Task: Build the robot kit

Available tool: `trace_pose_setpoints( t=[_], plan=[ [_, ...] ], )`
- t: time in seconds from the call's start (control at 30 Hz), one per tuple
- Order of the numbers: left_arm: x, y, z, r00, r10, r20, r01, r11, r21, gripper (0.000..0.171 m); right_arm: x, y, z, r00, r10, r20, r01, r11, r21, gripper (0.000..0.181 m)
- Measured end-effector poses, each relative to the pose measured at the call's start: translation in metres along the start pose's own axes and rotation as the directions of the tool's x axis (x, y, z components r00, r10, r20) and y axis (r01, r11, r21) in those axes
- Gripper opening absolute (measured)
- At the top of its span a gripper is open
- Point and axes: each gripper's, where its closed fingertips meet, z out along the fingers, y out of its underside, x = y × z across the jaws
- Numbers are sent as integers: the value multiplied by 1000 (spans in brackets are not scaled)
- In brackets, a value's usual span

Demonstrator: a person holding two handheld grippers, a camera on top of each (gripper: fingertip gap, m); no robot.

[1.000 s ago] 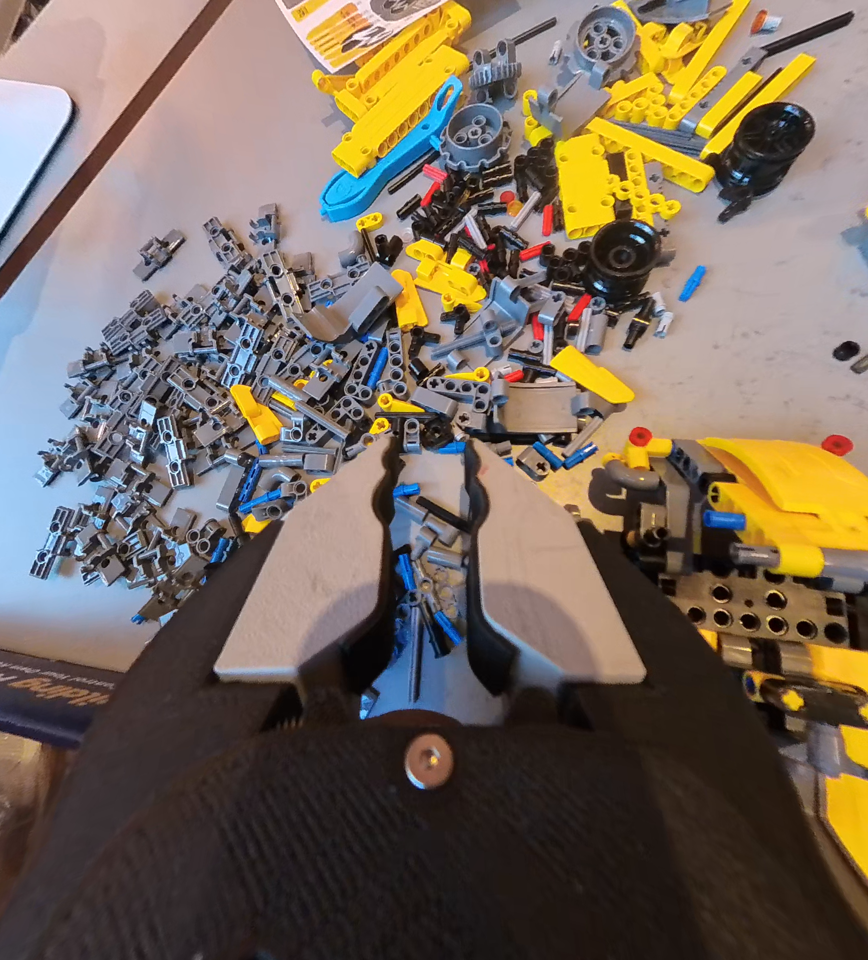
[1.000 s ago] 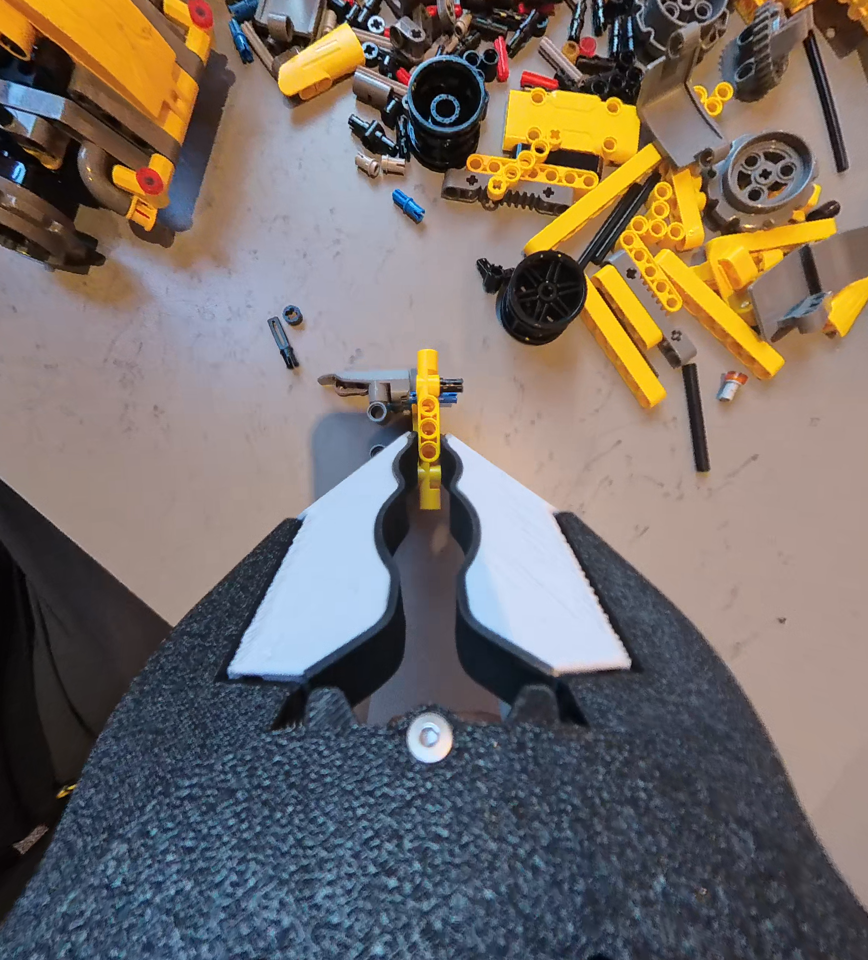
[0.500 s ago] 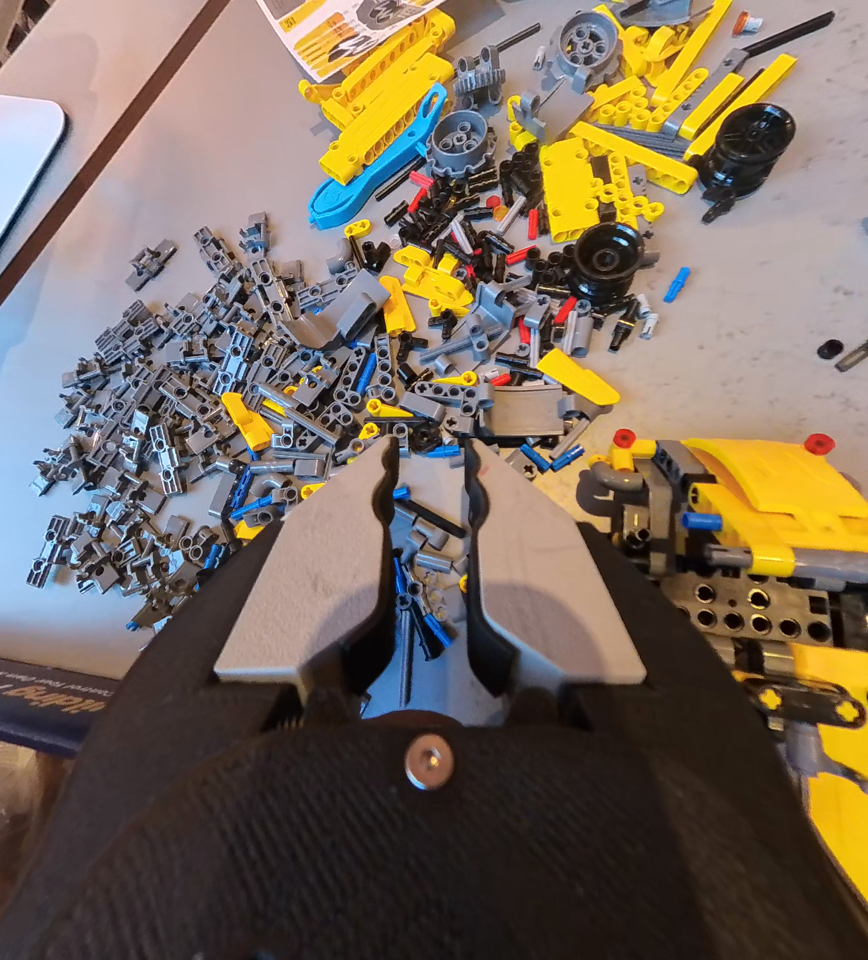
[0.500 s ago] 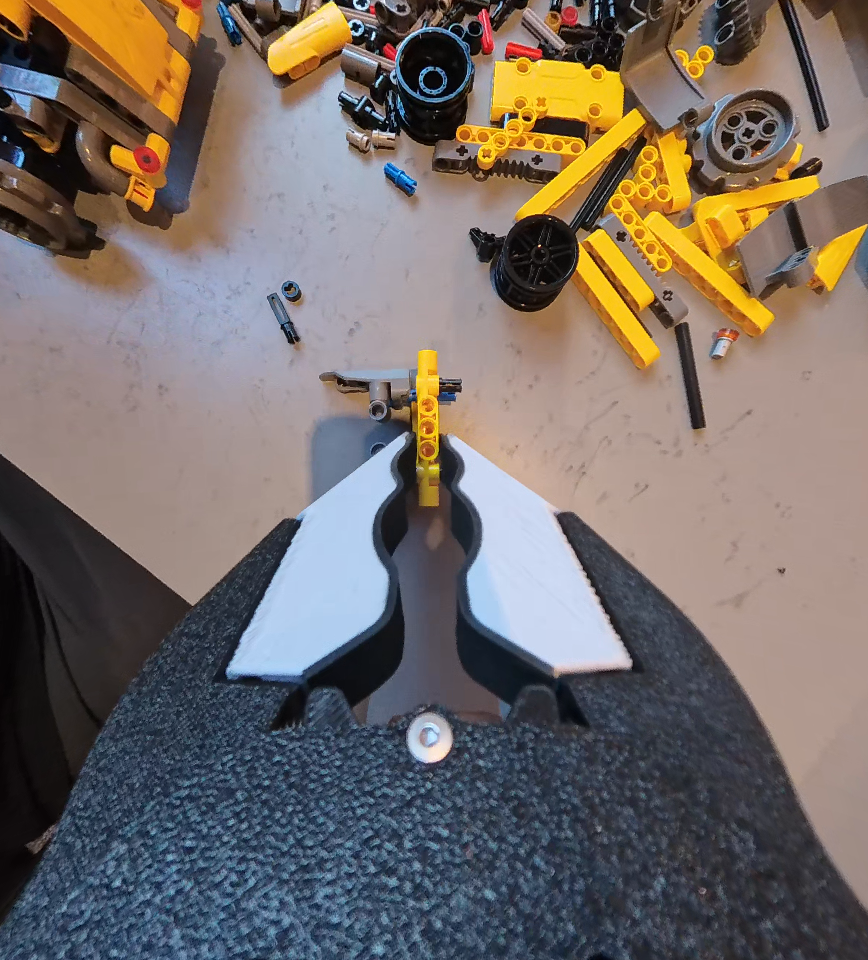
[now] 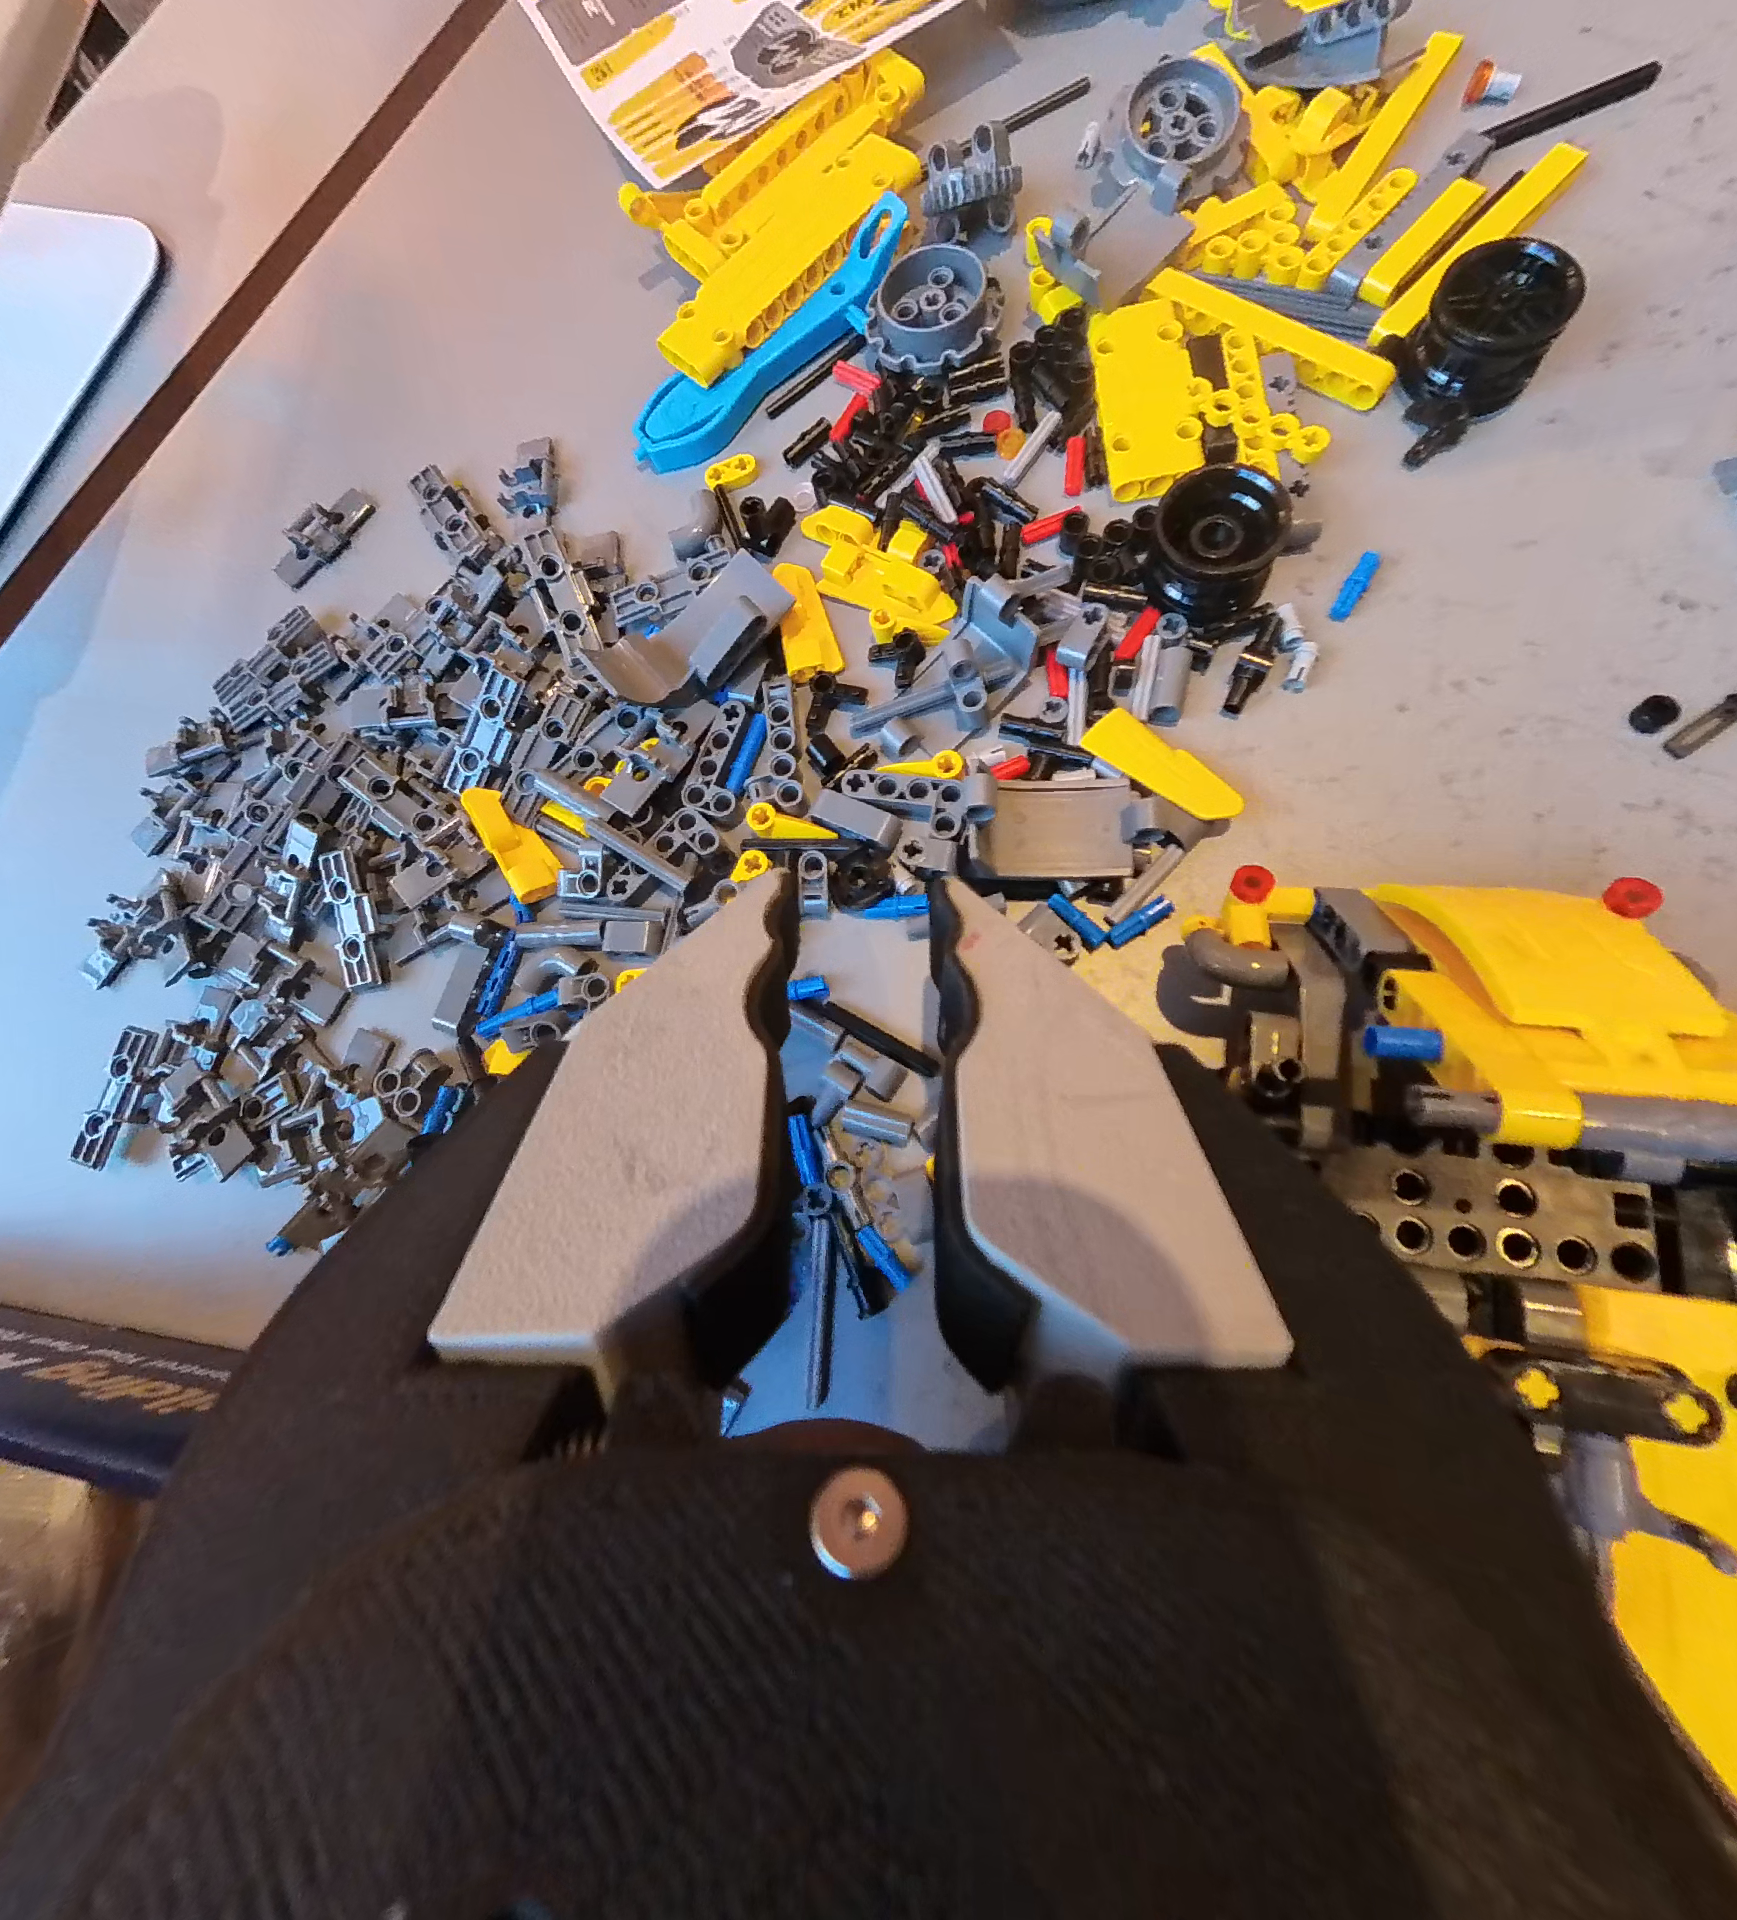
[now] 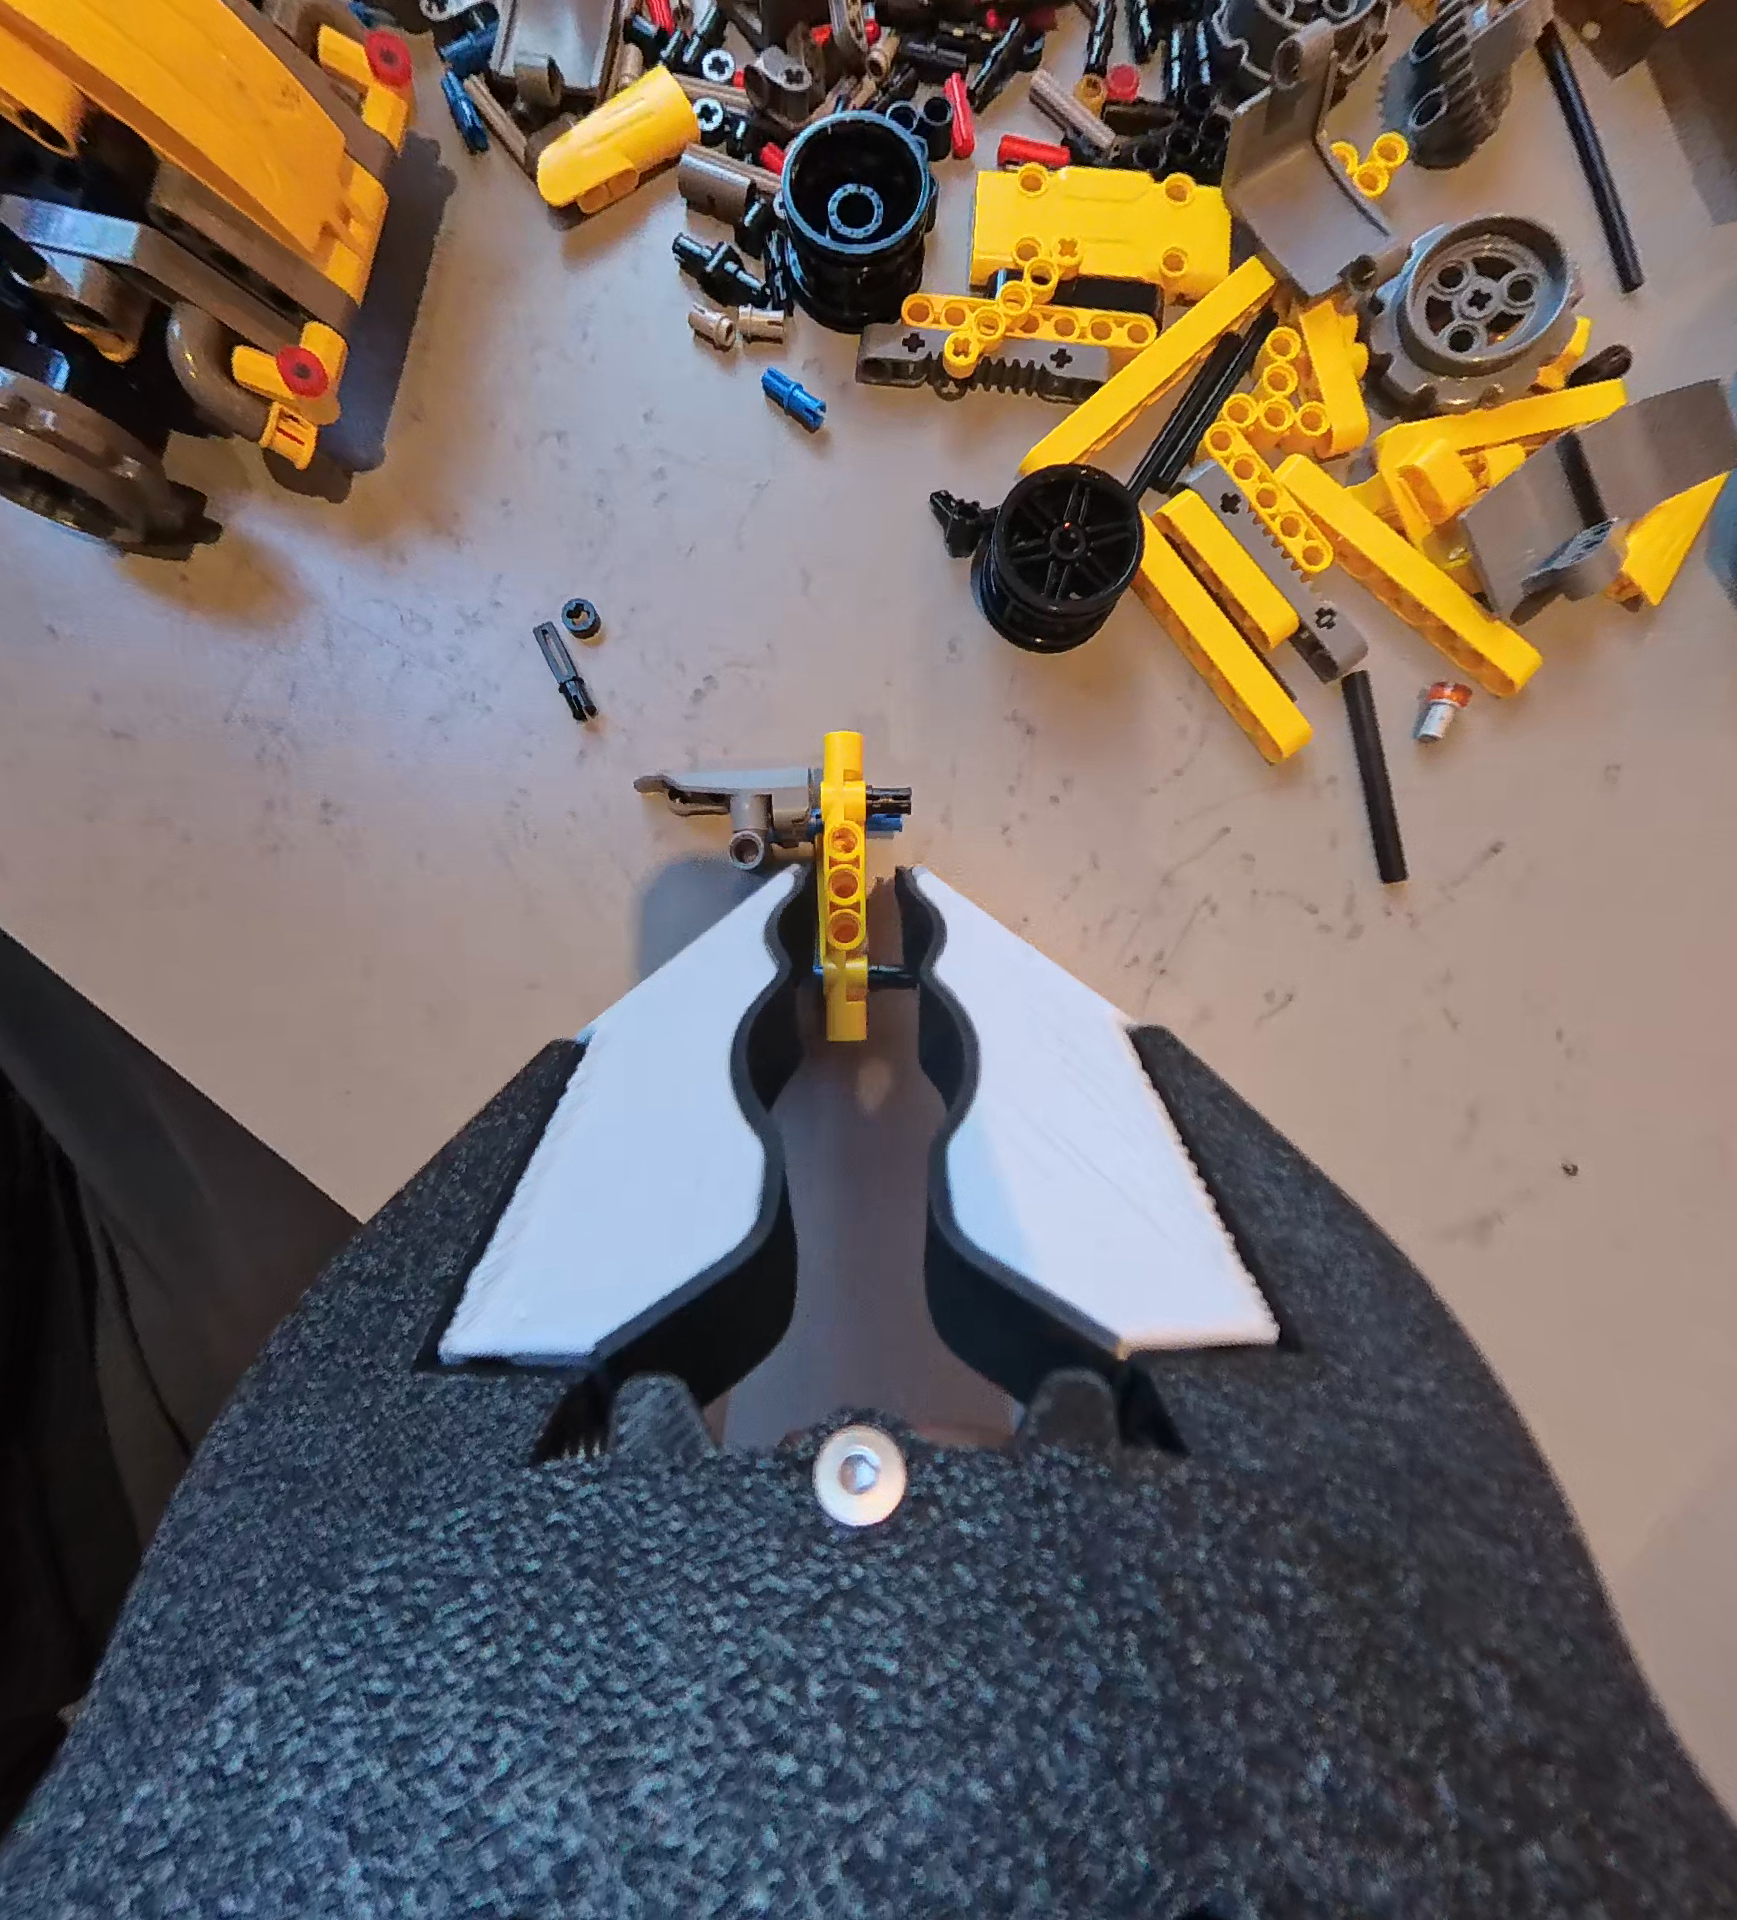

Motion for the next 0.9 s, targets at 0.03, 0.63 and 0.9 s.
trace_pose_setpoints(
  t=[0.03,0.63,0.9],
  plan=[
    [0,0,0,1000,0,0,0,1000,-1,24,0,1,1,1000,-3,3,3,1000,-6,14],
    [1,0,0,1000,4,0,-4,1000,-2,23,-1,3,3,1000,-22,-4,22,1000,-22,7],
    [1,1,1,1000,5,0,-5,1000,-5,23,0,1,4,1000,-25,-6,25,999,-22,7]
  ],
)
